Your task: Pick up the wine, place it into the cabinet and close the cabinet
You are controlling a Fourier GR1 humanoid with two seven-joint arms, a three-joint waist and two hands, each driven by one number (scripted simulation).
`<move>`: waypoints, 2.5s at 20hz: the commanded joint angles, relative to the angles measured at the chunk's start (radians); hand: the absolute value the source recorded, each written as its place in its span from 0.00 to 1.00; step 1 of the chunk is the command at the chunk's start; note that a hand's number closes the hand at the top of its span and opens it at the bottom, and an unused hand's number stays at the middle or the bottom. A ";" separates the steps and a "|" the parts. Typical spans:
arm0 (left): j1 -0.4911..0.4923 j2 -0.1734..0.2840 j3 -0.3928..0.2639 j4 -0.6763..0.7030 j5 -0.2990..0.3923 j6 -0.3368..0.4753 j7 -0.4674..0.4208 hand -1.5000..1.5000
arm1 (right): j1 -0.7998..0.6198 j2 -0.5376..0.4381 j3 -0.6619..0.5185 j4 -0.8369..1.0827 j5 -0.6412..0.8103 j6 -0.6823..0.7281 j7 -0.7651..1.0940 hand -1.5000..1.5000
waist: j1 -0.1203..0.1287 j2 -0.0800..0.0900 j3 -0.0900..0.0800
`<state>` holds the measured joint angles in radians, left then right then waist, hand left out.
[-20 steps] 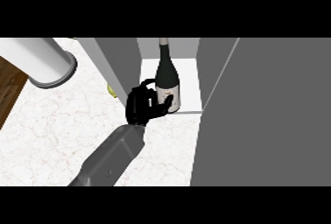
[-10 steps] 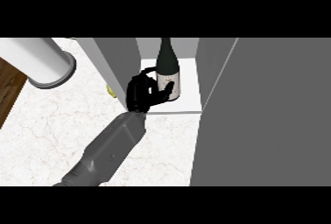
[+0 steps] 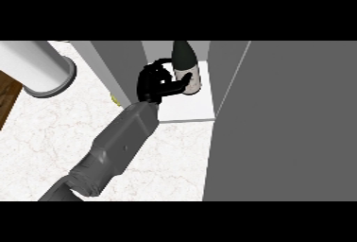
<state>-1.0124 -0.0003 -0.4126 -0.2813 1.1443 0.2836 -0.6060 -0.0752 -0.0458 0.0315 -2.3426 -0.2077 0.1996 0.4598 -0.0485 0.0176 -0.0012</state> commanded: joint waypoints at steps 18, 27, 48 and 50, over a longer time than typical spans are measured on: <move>-0.009 0.000 -0.114 -0.033 0.116 0.077 -0.023 1.00 | -0.044 0.023 0.045 0.066 0.005 0.012 -0.043 0.00 | -0.062 0.010 0.000; 0.050 0.000 -0.199 -0.150 0.248 0.117 -0.074 1.00 | -0.058 0.026 0.050 0.091 0.007 0.014 -0.051 0.00 | -0.082 0.011 0.000; -0.037 0.000 -0.341 -0.032 0.341 0.217 -0.165 0.00 | -0.036 0.038 0.095 0.059 0.030 0.008 -0.045 0.00 | -0.076 0.014 0.001; -0.059 0.000 -0.351 -0.028 0.336 0.199 -0.151 0.00 | -0.044 0.038 0.093 0.068 0.047 0.006 -0.056 0.00 | -0.071 0.014 0.000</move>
<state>-1.0377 0.0000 -0.7239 -0.3330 1.5035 0.4855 -0.7685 -0.1201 -0.0148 0.1179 -2.2844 -0.1807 0.2098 0.4181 -0.1314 0.0330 -0.0009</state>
